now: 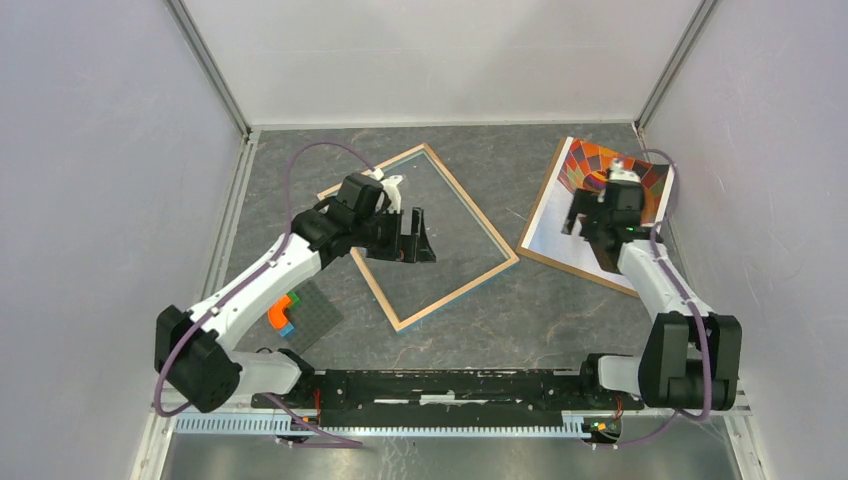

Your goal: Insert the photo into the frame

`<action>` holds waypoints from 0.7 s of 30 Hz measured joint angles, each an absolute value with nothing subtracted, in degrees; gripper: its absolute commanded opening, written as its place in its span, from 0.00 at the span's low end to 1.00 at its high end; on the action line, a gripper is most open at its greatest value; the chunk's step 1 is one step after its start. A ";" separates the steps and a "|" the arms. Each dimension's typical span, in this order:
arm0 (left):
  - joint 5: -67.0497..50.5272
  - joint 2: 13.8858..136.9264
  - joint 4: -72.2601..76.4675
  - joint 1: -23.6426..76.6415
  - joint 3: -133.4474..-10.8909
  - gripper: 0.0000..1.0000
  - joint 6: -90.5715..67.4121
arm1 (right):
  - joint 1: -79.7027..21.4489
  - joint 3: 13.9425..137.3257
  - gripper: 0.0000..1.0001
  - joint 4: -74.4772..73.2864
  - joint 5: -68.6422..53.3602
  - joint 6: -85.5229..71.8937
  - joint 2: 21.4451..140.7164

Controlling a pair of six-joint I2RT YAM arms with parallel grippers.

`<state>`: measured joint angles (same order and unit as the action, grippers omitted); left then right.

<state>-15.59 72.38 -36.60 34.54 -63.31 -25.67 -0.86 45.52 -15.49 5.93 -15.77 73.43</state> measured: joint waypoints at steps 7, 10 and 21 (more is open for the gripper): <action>-27.38 78.94 -33.32 34.87 -63.29 1.00 -26.59 | 17.65 45.01 0.98 -14.63 5.37 -13.72 73.97; -30.70 80.73 -32.69 35.00 -63.29 1.00 -27.55 | 25.02 41.52 0.98 -10.41 1.26 -13.32 73.49; -33.21 81.67 -31.57 35.88 -63.29 1.00 -30.48 | 41.95 30.81 0.94 0.38 -19.09 -14.70 75.96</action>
<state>-33.21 81.67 -31.57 35.88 -63.29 -30.48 41.95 30.81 0.38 -19.09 -14.70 75.96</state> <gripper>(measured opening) 0.996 0.974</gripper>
